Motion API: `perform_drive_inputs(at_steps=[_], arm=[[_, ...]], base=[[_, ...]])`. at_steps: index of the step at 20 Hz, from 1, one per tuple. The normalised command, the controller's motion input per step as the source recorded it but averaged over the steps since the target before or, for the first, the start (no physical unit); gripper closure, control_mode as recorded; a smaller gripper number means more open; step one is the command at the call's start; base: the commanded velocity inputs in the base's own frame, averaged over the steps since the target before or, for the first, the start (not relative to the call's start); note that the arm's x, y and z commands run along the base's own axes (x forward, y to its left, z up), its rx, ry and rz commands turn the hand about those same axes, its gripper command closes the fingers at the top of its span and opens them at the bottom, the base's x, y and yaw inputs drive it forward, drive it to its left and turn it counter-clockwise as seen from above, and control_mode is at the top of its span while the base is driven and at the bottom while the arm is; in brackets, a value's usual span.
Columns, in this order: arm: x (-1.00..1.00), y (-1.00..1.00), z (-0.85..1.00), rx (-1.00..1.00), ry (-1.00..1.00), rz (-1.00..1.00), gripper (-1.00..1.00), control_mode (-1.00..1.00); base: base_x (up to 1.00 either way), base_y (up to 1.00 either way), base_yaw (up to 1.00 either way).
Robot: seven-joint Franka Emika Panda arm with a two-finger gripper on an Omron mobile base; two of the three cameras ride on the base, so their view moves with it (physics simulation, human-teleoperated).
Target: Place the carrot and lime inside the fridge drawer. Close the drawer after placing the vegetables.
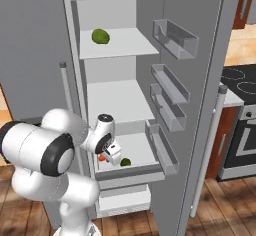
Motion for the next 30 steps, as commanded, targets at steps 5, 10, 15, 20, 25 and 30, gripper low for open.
perform_drive_inputs(at_steps=[5, 10, 15, 20, 25, 30], arm=[[0.12, 0.00, -0.38, 0.00, 0.00, 0.00, 1.00, -1.00], [0.03, 0.00, -0.35, 0.00, 0.00, 0.00, 1.00, -1.00], [0.01, 0.00, -0.37, 0.00, 0.00, 0.00, 1.00, -1.00], [0.02, 0.00, -0.33, 0.00, 0.00, 0.00, 1.00, -1.00], [-0.10, 0.00, -0.46, 0.00, 0.00, 0.00, 1.00, -1.00], [-0.65, -0.07, -0.56, 0.00, -0.01, 0.00, 1.00, -1.00]], base=[[0.00, 0.00, 0.00], [0.00, 0.00, 0.00], [0.00, 0.00, 0.00], [0.00, 0.00, 0.00], [0.00, 0.00, 0.00], [0.00, 0.00, 0.00]])
